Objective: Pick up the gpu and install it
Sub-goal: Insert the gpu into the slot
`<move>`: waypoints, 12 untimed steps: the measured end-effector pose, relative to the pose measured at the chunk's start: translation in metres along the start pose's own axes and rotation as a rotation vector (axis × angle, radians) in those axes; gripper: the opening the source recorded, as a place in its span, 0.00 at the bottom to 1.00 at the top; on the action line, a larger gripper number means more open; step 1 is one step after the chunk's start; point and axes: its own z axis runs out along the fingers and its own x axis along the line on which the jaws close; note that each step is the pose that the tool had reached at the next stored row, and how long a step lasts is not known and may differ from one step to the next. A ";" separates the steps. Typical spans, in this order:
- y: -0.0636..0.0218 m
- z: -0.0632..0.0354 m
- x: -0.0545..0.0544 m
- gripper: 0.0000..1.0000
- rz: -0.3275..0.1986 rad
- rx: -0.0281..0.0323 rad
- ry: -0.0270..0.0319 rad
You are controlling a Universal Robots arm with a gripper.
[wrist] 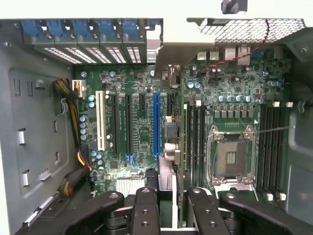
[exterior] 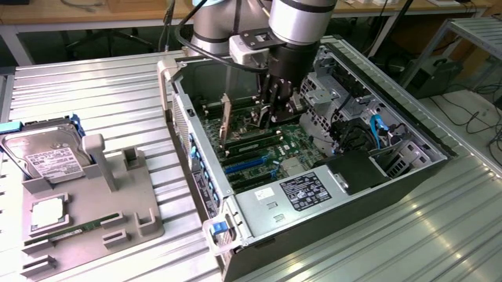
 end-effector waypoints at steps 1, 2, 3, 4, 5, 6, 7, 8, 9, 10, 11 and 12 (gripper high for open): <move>0.0002 0.0019 0.000 0.28 -0.001 -0.0001 -0.0006; 0.0002 0.0038 0.000 0.28 -0.001 -0.0002 -0.0007; 0.0003 0.0054 0.000 0.28 -0.001 -0.0002 -0.0007; 0.0005 0.0071 0.000 0.28 -0.001 -0.0002 -0.0008; 0.0008 0.0088 0.000 0.28 -0.001 -0.0002 -0.0008; 0.0011 0.0098 0.000 0.28 -0.001 -0.0002 -0.0008; 0.0012 0.0106 0.000 0.28 -0.001 -0.0003 -0.0007; 0.0012 0.0107 0.000 0.28 -0.002 -0.0004 -0.0006; 0.0013 0.0107 0.000 0.28 -0.001 -0.0004 -0.0006; 0.0013 0.0108 0.000 0.28 -0.001 -0.0003 -0.0008; 0.0013 0.0109 0.000 0.28 -0.001 -0.0002 -0.0009; 0.0013 0.0109 0.000 0.28 -0.001 -0.0003 -0.0009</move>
